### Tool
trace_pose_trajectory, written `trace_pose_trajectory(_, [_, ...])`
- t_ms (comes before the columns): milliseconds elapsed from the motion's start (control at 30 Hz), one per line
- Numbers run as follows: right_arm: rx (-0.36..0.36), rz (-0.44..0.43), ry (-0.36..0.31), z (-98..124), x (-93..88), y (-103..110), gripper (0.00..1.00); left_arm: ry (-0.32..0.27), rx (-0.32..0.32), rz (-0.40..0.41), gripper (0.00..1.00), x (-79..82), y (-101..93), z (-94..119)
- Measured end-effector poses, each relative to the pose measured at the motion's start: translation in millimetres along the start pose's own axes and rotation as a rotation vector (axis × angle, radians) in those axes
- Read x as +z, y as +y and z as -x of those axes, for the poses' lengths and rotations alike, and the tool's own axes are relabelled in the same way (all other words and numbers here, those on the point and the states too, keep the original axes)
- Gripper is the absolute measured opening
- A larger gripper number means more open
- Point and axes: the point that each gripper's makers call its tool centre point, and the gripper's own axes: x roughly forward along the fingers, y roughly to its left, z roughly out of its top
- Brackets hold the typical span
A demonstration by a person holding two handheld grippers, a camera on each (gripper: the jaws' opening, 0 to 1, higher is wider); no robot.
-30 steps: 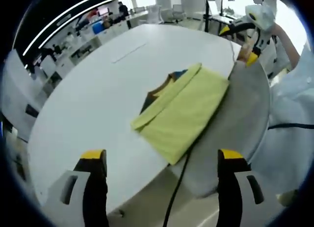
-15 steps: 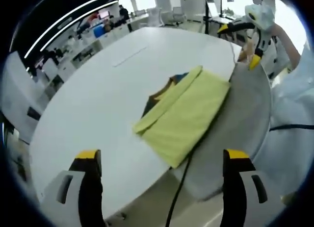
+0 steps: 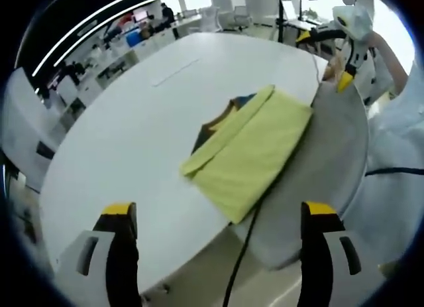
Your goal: Fold the garment on the visible template until the final outline fits inside the template.
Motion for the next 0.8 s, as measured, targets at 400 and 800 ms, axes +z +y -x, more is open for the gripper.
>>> trace_pose_trajectory(400, [0.011,-0.002,0.017,-10.0,-0.3,-6.7,1.00,0.036,-0.013,0.027,1.00,-6.6,9.9,-11.8])
trace_pose_trajectory(800, [0.003,-0.019,0.033,-21.4,-4.0,-17.7,1.00,0.027,-0.017,0.042,0.85,-7.8,21.2,-22.3])
